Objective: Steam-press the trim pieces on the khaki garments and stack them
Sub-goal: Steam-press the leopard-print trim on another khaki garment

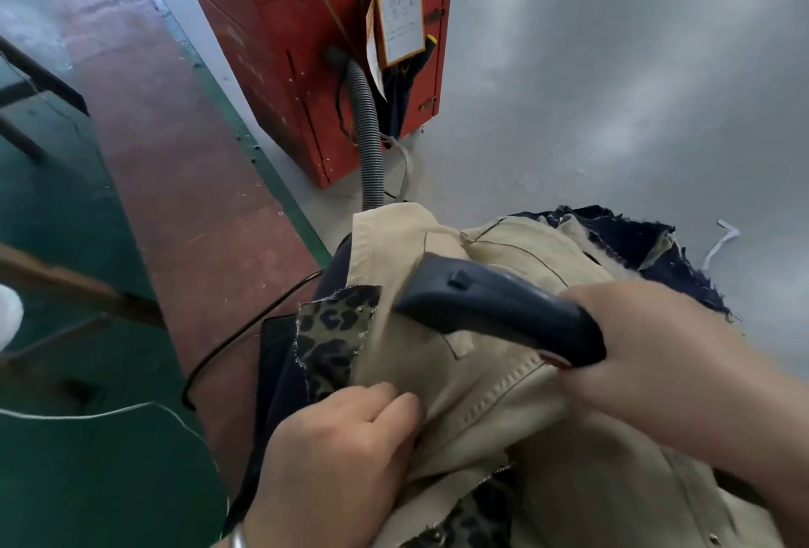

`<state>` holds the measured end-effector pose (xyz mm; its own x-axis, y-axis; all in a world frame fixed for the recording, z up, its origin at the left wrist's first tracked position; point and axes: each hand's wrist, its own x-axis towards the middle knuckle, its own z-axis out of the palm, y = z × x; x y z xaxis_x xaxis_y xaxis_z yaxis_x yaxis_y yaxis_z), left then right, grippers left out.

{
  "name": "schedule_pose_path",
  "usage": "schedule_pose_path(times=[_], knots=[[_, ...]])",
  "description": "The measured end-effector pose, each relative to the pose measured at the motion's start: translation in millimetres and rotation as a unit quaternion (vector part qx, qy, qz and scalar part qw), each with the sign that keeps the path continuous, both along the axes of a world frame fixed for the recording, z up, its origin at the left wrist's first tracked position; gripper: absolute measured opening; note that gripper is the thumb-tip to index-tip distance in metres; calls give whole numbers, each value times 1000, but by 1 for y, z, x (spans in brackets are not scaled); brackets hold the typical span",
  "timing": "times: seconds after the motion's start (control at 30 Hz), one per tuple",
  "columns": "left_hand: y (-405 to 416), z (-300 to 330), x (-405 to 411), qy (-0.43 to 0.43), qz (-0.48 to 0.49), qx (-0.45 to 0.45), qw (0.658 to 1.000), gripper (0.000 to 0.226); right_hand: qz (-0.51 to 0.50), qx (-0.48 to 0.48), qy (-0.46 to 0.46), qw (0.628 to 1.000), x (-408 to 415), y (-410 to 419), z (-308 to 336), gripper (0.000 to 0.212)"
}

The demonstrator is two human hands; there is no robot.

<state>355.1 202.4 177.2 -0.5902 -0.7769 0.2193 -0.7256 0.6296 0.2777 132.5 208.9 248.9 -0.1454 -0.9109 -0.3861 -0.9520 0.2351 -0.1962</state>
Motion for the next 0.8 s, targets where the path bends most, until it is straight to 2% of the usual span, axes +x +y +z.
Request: schedule_pose_path(times=[0.1,0.2,0.3,0.4,0.53,0.7,0.8], knots=[[-1,-4,2,-3,8,-1,1000,15,-7,-28,-56,998,-4,-26,-1,27],[-1,-3,3,5,17,16,1000,17,-27,-48,-110,992,-6,-58,-6,17],[0,1,7,-1,15,20,1000,18,-66,-86,-99,989,-14,-87,-10,4],[4,12,19,0,34,27,999,15,-96,-132,-92,982,-35,-88,-6,8],[16,28,46,73,84,41,993,14,-108,-135,-130,976,-56,-62,-2,10],[11,48,25,-23,32,71,997,18,-130,-131,-144,972,-72,-27,-8,10],[-1,55,-13,-15,-38,80,996,29,-155,-140,-158,965,-78,-11,-5,12]])
